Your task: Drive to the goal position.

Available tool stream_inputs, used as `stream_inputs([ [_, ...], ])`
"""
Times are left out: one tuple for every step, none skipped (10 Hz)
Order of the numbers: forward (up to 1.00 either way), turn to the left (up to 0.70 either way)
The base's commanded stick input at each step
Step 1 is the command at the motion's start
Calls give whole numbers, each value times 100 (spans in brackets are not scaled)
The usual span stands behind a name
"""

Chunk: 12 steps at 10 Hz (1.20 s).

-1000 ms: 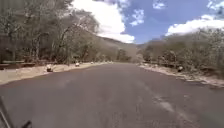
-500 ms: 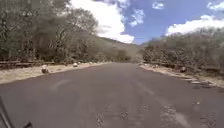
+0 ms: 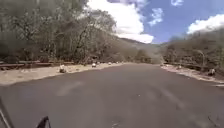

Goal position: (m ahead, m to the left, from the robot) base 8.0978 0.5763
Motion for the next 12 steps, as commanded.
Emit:
stream_inputs([
  [70, 0],
  [70, 0],
  [70, 0],
  [70, 0],
  [70, 0],
  [70, 0],
  [70, 0],
  [70, 0],
  [70, 0],
  [70, 0],
  [70, 0],
  [70, 0],
])
